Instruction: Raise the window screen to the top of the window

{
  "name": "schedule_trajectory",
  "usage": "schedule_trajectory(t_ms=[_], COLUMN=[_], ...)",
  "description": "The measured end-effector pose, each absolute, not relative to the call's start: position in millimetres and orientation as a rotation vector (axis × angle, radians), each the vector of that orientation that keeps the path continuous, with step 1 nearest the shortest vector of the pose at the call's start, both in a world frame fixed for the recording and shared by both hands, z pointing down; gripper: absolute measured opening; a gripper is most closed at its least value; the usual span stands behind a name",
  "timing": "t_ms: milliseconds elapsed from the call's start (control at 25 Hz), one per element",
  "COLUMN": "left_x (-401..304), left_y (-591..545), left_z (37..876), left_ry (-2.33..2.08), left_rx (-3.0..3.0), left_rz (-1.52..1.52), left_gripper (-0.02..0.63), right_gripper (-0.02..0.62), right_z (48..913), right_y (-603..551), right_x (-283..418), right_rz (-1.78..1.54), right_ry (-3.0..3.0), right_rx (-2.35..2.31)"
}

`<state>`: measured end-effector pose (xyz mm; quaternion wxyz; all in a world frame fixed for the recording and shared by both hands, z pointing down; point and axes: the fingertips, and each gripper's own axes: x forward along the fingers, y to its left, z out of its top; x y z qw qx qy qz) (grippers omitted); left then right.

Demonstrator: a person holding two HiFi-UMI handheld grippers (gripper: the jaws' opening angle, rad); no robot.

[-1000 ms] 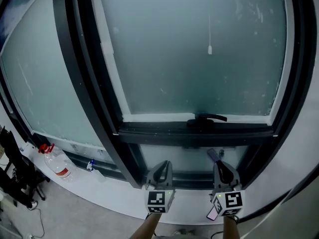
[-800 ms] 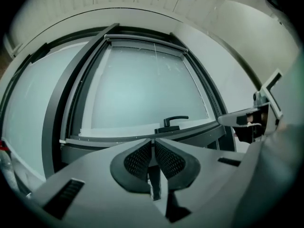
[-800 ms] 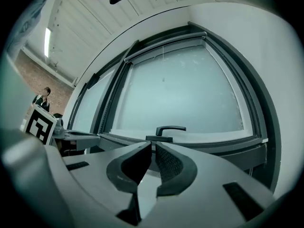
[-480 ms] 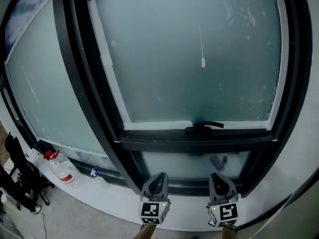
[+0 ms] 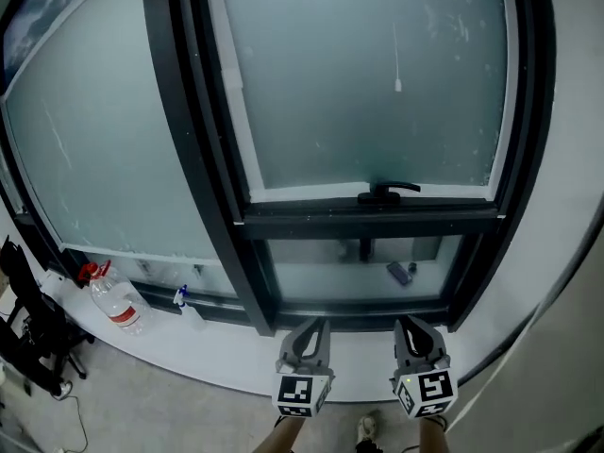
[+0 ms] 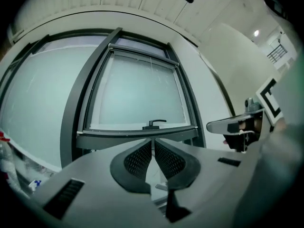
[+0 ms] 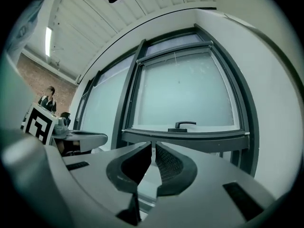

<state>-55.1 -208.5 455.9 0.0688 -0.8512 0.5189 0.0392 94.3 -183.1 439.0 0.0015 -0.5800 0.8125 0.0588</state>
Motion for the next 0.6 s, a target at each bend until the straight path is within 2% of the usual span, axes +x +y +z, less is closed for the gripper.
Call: schedule_trajectory(t_ms=[160,360,600], left_x=[-67,-89,-82], left_y=[-162,-128,-81], left_z=[465,459,454], left_ry=[1.488,1.571,1.624], left_rx=[-2.589,-2.607,-2.601], left_rz=[0.059,0.16,0.192], left_gripper=[0.023,0.023,0.023], right_gripper=[0.029,0.029,0.014], right_z=[442,437,443], right_y=[-133,-96,-51], right_x=[75,67,63], right_rz=[0.134,0.082,0.043], right_ry=[2.58,2.569,2.582], right_rx=[-1.827,-1.821,-1.836])
